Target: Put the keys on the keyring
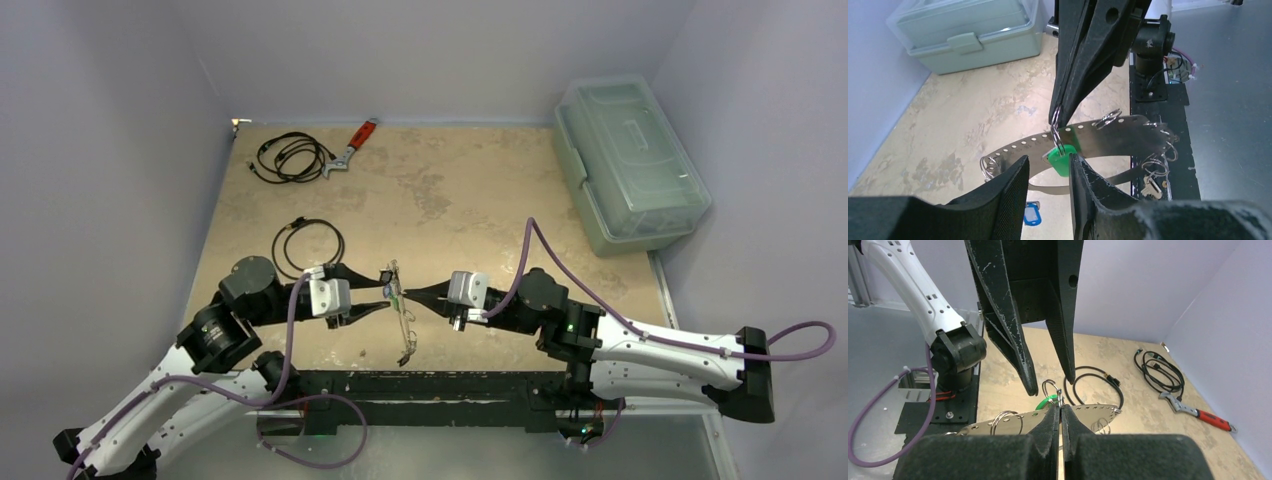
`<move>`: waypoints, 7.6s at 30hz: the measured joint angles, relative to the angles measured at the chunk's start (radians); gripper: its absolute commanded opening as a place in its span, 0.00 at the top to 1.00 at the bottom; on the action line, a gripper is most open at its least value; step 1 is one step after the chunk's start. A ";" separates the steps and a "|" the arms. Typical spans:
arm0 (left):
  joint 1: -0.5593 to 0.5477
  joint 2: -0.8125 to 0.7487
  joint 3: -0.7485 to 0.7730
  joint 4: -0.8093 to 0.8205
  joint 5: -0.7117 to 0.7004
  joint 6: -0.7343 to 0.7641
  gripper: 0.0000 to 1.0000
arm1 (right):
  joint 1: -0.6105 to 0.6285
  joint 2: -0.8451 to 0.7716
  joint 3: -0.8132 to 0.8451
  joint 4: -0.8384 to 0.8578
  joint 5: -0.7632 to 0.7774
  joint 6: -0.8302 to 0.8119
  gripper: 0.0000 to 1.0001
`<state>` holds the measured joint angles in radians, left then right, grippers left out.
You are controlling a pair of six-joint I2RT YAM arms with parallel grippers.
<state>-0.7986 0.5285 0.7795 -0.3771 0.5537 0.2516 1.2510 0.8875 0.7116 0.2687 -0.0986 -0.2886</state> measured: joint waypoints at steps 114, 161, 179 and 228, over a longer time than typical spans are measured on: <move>0.003 0.360 0.179 -0.186 -0.484 -0.090 1.00 | -0.002 0.020 -0.027 -0.017 0.317 0.332 0.35; 0.003 0.303 0.085 0.088 -0.570 -0.864 1.00 | -0.268 0.274 -0.194 0.592 -0.054 0.476 0.63; 0.004 0.299 0.056 0.140 -0.577 -0.901 1.00 | -0.285 0.344 -0.160 0.587 -0.103 0.513 0.49; 0.004 0.246 -0.017 0.240 -0.603 -1.053 1.00 | -0.288 0.385 -0.122 0.599 -0.021 0.512 1.00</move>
<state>-0.7948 0.7750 0.7624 -0.1375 -0.0490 -0.8013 0.9627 1.2720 0.5892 0.8677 -0.1196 0.2234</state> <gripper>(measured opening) 0.009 0.015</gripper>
